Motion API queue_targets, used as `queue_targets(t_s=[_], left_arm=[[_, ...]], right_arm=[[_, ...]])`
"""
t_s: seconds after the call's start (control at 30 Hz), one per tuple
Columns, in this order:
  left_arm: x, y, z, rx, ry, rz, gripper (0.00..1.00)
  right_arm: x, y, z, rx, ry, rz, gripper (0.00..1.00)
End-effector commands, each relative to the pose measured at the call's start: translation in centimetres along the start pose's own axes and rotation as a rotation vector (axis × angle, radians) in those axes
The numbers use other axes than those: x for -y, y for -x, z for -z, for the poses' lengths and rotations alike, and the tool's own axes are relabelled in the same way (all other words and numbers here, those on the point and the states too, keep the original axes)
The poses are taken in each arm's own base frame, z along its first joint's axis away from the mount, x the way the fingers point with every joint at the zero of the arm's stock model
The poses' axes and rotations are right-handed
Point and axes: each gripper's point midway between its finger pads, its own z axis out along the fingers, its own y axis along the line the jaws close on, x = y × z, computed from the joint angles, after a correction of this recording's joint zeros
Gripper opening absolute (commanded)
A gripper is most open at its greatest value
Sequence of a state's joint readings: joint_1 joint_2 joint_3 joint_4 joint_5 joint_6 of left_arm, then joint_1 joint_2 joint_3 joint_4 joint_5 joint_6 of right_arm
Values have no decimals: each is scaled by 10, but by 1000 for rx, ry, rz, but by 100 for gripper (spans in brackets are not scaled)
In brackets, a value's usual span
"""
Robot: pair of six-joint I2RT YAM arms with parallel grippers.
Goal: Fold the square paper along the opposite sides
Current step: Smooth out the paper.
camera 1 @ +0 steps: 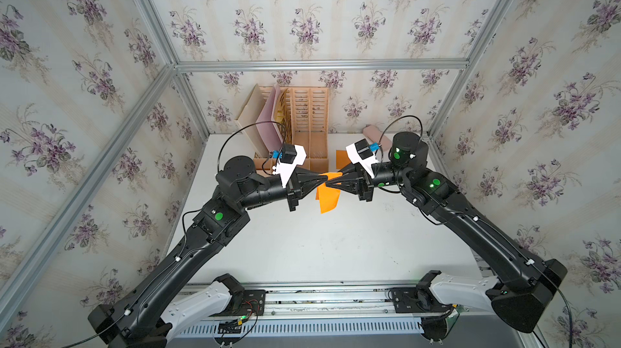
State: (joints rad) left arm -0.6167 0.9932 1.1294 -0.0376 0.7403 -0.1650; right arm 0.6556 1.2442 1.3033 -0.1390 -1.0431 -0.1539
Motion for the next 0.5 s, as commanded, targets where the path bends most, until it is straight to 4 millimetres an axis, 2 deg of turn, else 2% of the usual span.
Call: queue_targets(t_s=[0.0,0.1,0.4,0.47], left_arm=[[-2,-4,0,-18,10,-2,0],[-2,-4,1,-23,14,-5,0],[-2,-4,4,-29,29,-14,0],[-1,-4,4,-30,29,-14,0]], right_arm=[[-2,2,0,1,12,16,6],[-2,1,0,0,12,16,0],[-3,-2,1,-5,9,9,0],[-3,-2,1,-4,4,11,8]])
